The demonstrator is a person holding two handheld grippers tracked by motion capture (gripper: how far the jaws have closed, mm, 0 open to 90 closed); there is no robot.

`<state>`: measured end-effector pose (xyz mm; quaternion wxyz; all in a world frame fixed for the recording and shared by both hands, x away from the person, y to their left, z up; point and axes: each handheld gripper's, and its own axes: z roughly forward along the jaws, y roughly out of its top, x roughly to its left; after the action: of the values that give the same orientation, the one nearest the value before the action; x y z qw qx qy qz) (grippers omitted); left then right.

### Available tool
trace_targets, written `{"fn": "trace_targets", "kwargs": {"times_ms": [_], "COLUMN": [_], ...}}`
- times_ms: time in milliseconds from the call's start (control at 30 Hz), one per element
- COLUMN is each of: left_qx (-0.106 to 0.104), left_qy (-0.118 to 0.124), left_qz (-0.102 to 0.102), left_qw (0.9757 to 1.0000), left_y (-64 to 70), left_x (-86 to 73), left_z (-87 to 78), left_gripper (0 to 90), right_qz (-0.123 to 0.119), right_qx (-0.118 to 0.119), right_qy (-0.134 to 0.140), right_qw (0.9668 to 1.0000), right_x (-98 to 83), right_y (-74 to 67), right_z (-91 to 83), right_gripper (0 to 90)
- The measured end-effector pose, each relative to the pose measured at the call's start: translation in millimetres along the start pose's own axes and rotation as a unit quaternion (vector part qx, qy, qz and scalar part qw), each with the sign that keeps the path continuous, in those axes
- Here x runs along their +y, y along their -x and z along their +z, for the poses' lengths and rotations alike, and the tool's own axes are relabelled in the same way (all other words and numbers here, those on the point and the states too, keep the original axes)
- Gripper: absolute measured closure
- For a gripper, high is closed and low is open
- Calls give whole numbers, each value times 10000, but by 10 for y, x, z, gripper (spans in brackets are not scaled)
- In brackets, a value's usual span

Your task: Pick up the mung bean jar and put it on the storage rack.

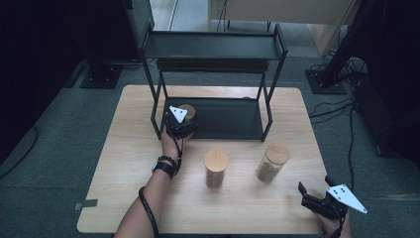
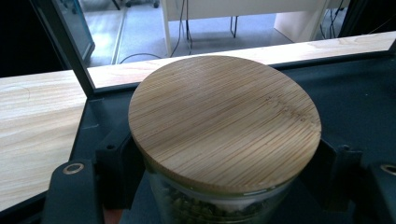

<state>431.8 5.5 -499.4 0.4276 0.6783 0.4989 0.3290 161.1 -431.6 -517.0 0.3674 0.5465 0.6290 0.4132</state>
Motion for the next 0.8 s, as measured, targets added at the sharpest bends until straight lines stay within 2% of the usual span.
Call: {"fn": "trace_targets", "kwargs": {"times_ms": [267, 600, 800], "left_qx": [95, 130, 201], "left_qy": [-5, -55, -162], "left_qz": [-95, -95, -149], "left_qw": [9999, 9999, 9996], "left_y": [-4, 6, 10], "left_x": [44, 115, 164], "left_z": [97, 224, 273], "left_gripper": [256, 256, 255], "right_qz": [-2, 11, 24], "right_qx": [1, 7, 12], "right_qy": [3, -5, 2], "right_qw": [10000, 10000, 10000], "right_x": [0, 1, 1], "right_y": [1, 3, 5], "right_z": [1, 3, 3], "right_gripper": [36, 36, 36]}}
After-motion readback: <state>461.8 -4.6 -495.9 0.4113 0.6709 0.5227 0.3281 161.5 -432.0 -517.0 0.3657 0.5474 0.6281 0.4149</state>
